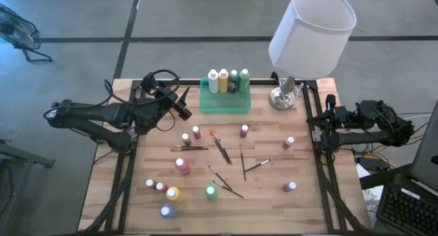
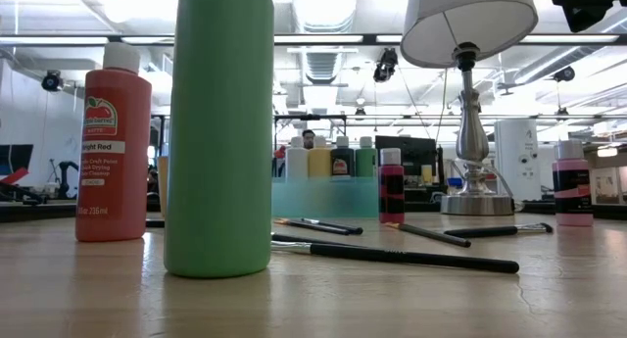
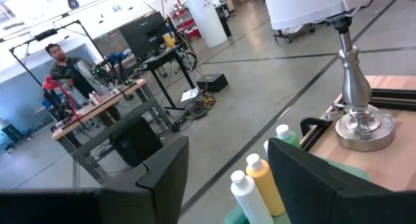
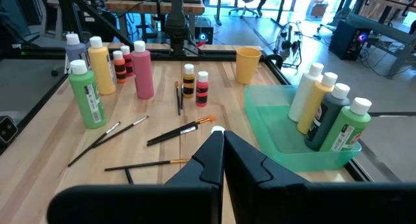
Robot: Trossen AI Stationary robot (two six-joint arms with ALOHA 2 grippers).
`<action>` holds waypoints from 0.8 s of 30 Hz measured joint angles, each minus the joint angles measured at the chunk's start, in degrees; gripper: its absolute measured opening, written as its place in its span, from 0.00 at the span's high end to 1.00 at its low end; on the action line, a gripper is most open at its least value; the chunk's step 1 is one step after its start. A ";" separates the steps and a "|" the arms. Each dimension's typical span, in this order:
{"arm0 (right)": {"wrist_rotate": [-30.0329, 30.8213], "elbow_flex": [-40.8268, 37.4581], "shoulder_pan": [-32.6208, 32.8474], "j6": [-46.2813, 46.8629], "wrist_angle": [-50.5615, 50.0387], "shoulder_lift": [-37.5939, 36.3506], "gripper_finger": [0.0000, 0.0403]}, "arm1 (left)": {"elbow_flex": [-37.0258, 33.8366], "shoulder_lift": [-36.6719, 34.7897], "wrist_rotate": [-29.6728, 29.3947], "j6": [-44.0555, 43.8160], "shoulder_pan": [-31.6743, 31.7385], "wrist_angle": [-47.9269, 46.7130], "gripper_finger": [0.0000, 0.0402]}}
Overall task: Pick & Place Paint Supplies
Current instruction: Put the large green paint bottle into the green bin
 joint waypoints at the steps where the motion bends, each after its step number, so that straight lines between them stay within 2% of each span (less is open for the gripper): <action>1: 0.00 0.00 0.00 -0.01 0.00 0.00 0.98 | 0.00 0.02 -0.02 -0.03 0.00 0.02 0.46; 8: -0.01 0.01 0.00 0.00 0.00 0.00 0.98 | 0.00 0.04 -0.02 0.98 0.52 1.79 0.46; 15: -0.01 0.01 0.01 0.00 -0.01 -0.01 0.98 | 0.00 0.02 -0.07 8.73 2.56 9.88 0.46; 24: -0.01 0.01 -0.01 0.00 -0.01 0.01 0.98 | 0.00 -0.02 -0.04 10.53 1.99 10.34 0.46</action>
